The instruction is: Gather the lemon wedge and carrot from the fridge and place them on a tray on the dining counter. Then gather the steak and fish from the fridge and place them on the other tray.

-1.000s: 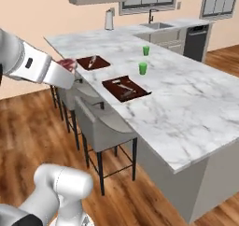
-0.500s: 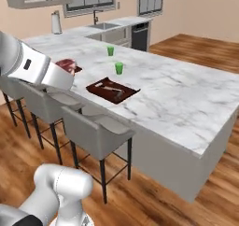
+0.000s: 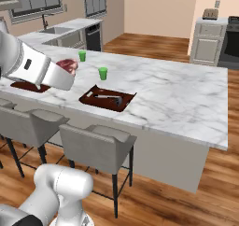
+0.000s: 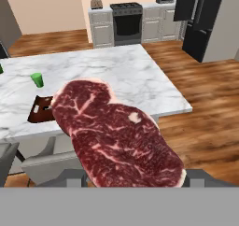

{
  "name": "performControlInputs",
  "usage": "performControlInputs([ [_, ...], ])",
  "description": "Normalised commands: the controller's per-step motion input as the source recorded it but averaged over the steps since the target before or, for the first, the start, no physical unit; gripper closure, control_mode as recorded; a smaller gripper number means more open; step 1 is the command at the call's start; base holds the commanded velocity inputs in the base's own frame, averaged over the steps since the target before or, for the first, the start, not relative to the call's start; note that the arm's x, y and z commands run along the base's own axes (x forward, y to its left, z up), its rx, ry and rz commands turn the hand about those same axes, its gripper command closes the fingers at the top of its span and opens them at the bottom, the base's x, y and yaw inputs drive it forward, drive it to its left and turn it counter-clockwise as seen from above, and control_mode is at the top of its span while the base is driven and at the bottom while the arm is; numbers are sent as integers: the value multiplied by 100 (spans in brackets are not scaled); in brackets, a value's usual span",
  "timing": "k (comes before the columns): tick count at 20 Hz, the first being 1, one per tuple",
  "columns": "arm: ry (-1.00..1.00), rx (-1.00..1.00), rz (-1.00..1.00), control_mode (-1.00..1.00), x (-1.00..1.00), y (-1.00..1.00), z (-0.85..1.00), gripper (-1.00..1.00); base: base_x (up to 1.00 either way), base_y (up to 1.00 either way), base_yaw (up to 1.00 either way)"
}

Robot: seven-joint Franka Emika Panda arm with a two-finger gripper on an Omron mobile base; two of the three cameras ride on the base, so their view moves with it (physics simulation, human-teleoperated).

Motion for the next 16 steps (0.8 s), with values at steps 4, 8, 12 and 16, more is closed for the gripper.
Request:
performControlInputs([
  [4, 0, 0, 0, 100, 0, 0, 0, 100, 15, 100, -39],
  [8, 0, 0, 0, 100, 0, 0, 0, 100, 49, 95, -36],
  [12, 0, 0, 0, 100, 0, 0, 0, 100, 64, 64, -28],
  [16, 0, 0, 0, 100, 0, 0, 0, 100, 46, -5, -22],
])
